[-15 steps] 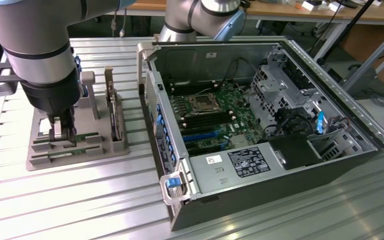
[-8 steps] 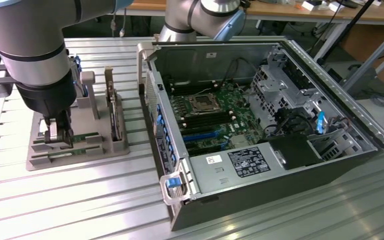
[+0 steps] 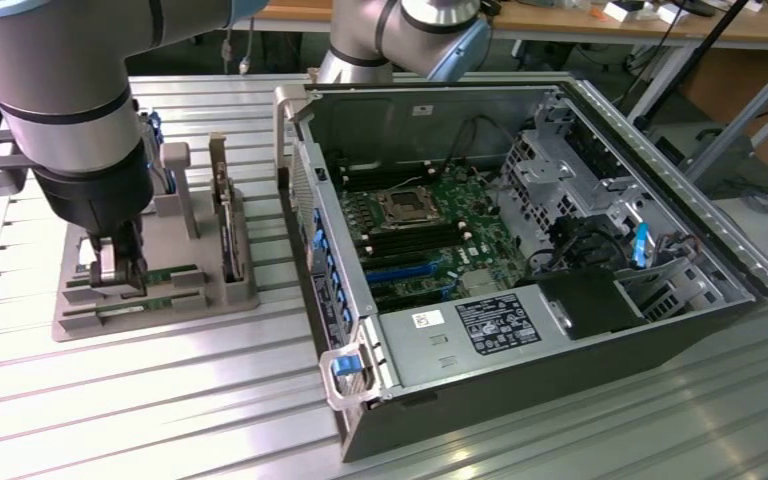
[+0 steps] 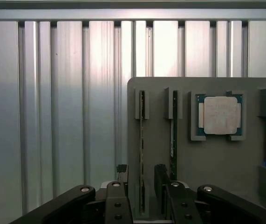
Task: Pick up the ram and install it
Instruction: 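Pick up the ram and move it above insertion slot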
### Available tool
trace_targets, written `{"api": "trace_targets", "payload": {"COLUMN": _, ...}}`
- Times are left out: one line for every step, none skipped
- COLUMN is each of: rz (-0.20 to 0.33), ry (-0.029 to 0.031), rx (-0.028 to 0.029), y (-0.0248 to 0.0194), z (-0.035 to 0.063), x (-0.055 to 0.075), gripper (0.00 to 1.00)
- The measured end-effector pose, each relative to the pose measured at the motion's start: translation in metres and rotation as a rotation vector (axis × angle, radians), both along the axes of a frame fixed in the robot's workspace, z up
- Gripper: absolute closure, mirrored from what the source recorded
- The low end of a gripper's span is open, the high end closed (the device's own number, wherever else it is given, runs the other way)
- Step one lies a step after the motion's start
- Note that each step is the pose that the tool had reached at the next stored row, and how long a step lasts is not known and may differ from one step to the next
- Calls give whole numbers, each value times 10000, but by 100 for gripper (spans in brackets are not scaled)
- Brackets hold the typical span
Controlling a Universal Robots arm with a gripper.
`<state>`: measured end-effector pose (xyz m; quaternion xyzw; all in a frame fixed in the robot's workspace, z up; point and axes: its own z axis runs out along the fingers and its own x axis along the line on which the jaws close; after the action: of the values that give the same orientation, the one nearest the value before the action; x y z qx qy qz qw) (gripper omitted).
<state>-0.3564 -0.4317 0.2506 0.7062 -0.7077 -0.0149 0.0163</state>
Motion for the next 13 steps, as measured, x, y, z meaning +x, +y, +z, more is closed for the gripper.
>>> {"api": "trace_targets", "payload": {"rz": 0, "ry": 0, "rx": -1, "y": 0, "z": -2, "x": 8, "gripper": 64}}
{"api": "trace_targets", "payload": {"rz": 1, "ry": 1, "rx": -20, "y": 7, "z": -5, "x": 15, "gripper": 64}}
{"api": "trace_targets", "payload": {"rz": 1, "ry": 0, "rx": -32, "y": 15, "z": -7, "x": 18, "gripper": 64}}
{"api": "trace_targets", "payload": {"rz": 0, "ry": 1, "rx": -43, "y": 24, "z": -9, "x": 22, "gripper": 64}}
{"api": "trace_targets", "payload": {"rz": 1, "ry": 0, "rx": -49, "y": 30, "z": -11, "x": 25, "gripper": 64}}
{"api": "trace_targets", "payload": {"rz": 1, "ry": -1, "rx": -56, "y": 37, "z": -14, "x": 29, "gripper": 64}}
{"api": "trace_targets", "payload": {"rz": 1, "ry": 1, "rx": -64, "y": 38, "z": -16, "x": 30, "gripper": 64}}
{"api": "trace_targets", "payload": {"rz": 1, "ry": 1, "rx": -71, "y": 38, "z": -22, "x": 30, "gripper": 64}}
{"api": "trace_targets", "payload": {"rz": 0, "ry": 1, "rx": -77, "y": 39, "z": -29, "x": 30, "gripper": 64}}
{"api": "trace_targets", "payload": {"rz": 1, "ry": 1, "rx": -78, "y": 39, "z": -31, "x": 30, "gripper": 64}}
{"api": "trace_targets", "payload": {"rz": 1, "ry": 1, "rx": -79, "y": 39, "z": -35, "x": 30, "gripper": 64}}
{"api": "trace_targets", "payload": {"rz": 0, "ry": 1, "rx": -82, "y": 39, "z": -40, "x": 30, "gripper": 64}}
{"api": "trace_targets", "payload": {"rz": 0, "ry": 0, "rx": -86, "y": 39, "z": -47, "x": 30, "gripper": 64}}
